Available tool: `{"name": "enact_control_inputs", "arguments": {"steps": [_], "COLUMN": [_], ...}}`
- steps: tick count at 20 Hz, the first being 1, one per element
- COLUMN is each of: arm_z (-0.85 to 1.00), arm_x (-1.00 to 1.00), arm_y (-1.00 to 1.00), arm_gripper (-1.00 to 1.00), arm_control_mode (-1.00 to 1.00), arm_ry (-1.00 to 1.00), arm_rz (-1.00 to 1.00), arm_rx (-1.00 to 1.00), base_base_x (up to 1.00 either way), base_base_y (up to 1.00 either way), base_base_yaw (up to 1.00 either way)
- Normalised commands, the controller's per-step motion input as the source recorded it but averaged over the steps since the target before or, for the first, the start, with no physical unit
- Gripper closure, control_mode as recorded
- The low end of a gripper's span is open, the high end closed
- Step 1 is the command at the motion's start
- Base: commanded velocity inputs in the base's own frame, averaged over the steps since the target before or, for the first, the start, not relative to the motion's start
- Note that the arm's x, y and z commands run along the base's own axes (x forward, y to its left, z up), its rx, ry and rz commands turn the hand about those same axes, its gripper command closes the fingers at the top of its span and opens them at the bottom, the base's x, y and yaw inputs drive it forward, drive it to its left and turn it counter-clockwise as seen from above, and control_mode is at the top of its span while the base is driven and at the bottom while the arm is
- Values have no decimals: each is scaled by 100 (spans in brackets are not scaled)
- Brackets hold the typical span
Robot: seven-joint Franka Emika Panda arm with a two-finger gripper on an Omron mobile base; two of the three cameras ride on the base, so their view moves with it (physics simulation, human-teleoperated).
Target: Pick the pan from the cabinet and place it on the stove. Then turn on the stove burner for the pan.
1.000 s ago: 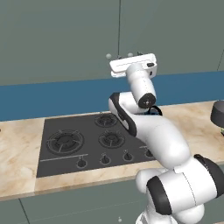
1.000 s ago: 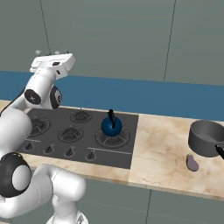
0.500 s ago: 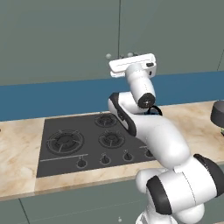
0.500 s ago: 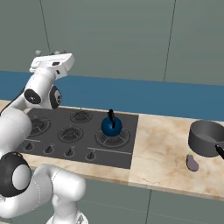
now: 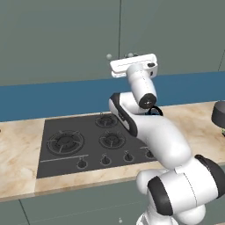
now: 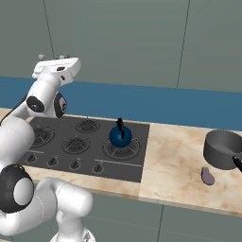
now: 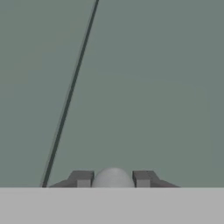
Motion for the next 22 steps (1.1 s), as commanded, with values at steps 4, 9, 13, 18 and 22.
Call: {"name": "enact_control_inputs", "arguments": {"steps": [4,9,13,18,22], "arm_z": [3,10,9,6,9], "arm_x": [-44,-73,-89,-98,-100], "arm_y": [-21,-37,-41,-57,-68], "arm_gripper": [100,100,100,100,100], "arm_control_mode": [-100,-100,-100,-100,-100], "arm_ry": [0,0,0,5,0], "arm_rz": [2,6,9,7,7], "arm_rx": [0,0,0,3,5], "base_base_x": [0,0,0,0,0], "base_base_y": [0,0,0,0,0], "base_base_yaw": [0,0,0,0,0]}}
